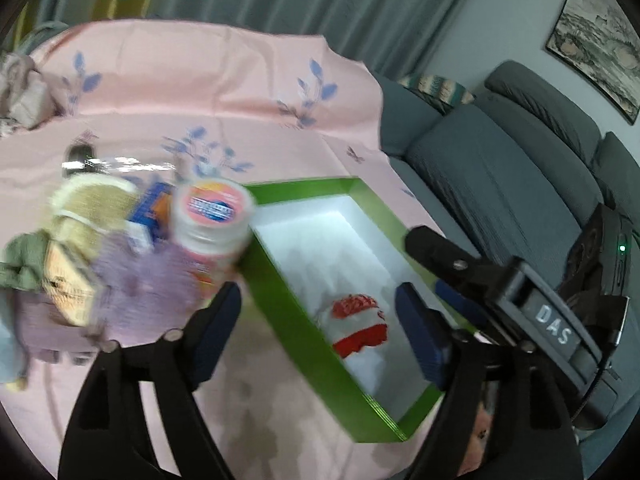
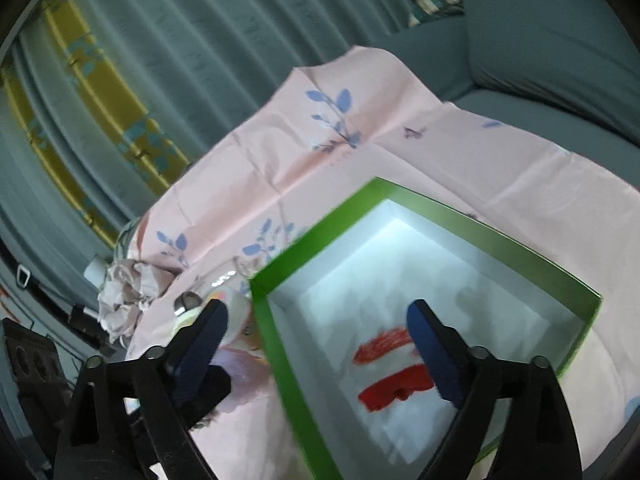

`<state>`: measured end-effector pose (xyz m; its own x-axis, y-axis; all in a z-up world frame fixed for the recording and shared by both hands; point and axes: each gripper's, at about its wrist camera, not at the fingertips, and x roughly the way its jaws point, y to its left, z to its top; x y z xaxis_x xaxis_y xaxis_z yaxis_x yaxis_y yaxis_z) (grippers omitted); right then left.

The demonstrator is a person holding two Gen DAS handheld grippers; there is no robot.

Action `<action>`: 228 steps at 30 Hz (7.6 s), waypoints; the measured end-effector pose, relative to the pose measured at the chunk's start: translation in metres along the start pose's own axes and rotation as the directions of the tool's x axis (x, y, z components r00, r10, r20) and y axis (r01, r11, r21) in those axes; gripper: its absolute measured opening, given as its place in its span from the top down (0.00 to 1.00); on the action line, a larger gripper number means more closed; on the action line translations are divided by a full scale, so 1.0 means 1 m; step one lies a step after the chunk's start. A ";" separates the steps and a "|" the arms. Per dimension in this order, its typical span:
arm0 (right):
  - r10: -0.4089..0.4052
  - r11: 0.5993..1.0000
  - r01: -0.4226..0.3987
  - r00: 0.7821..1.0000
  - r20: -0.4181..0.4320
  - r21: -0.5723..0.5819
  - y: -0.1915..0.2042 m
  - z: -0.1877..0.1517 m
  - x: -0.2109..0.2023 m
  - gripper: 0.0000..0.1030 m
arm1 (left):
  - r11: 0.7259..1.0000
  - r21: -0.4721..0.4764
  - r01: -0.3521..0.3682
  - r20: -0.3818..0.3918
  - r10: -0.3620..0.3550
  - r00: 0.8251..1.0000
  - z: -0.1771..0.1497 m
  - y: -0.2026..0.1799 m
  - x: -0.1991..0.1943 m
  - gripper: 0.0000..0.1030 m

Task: Organize soft objects
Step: 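Open the right gripper to drop the sock into the green box, then grasp the light-blue plush elephant with the right gripper, then carry the held elephant with the right gripper over the green box, then lower the elephant into the box and open the right gripper, then grasp the mauve fuzzy cloth with the right gripper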

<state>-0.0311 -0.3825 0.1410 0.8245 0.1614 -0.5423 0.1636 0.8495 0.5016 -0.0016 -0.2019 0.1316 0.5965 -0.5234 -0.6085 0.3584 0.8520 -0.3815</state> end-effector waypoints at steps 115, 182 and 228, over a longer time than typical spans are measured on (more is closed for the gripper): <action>0.227 0.891 -0.261 0.965 -0.134 -0.372 0.139 -0.033 -0.005 0.42 | 0.978 0.196 -0.064 0.292 0.005 0.956 -0.026 0.029 -0.097 0.52; -0.232 0.971 0.229 0.972 -0.038 -0.065 -0.001 0.017 0.009 0.35 | 0.999 0.028 0.015 0.010 -0.015 1.000 0.003 0.032 -0.013 0.16; -0.046 0.855 -0.174 0.913 -0.406 -0.489 0.206 -0.164 0.161 0.82 | 0.753 -0.537 -0.380 -0.090 0.397 0.913 -0.056 0.294 -0.130 0.01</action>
<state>0.0469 -0.0991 0.0468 0.5250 0.3118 -0.7919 -0.2680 0.9437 0.1939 -0.0141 0.1164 0.0594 0.6222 -0.1407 -0.7701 -0.3429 0.8354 -0.4297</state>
